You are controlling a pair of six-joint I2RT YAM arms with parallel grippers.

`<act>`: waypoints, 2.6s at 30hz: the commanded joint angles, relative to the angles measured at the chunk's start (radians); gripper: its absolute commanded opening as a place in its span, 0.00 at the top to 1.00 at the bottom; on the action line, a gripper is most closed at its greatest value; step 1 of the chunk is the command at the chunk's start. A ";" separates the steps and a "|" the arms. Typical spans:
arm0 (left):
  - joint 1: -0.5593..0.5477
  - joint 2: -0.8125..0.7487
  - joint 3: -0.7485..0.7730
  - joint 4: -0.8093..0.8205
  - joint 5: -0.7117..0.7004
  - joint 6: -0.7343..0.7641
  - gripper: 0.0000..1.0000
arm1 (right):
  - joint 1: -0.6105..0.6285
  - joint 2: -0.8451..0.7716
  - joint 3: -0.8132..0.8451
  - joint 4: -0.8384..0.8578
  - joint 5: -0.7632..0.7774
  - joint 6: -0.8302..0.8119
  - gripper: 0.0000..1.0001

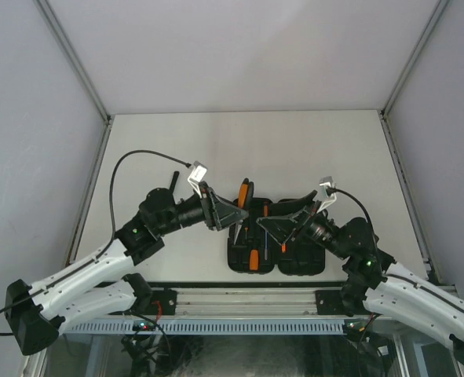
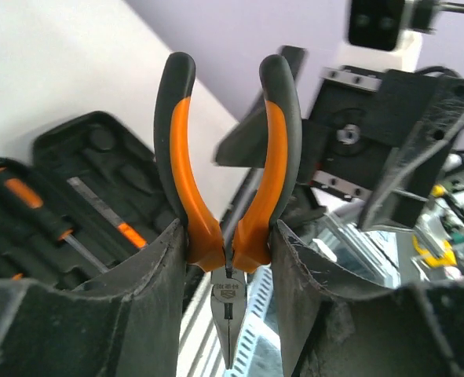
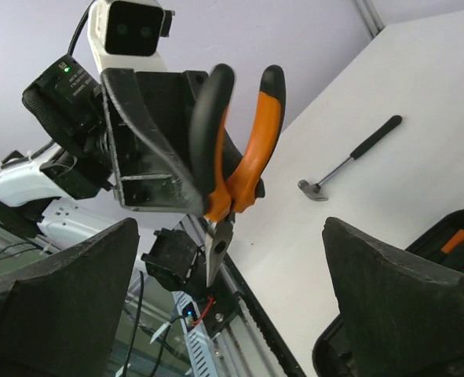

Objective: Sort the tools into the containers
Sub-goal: Pick up the pliers at the center of the board, then place the pliers in the storage box.

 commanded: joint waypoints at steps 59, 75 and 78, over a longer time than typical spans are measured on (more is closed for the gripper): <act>-0.159 0.011 -0.090 0.212 0.068 -0.017 0.35 | 0.082 -0.065 0.049 -0.158 0.276 0.006 0.99; -0.018 0.020 -0.054 -0.240 -0.269 0.133 0.33 | 0.071 0.110 0.247 -0.759 0.503 -0.019 1.00; -0.005 0.042 -0.061 -0.254 -0.320 0.144 0.33 | 0.053 0.161 0.284 -0.862 0.525 -0.026 1.00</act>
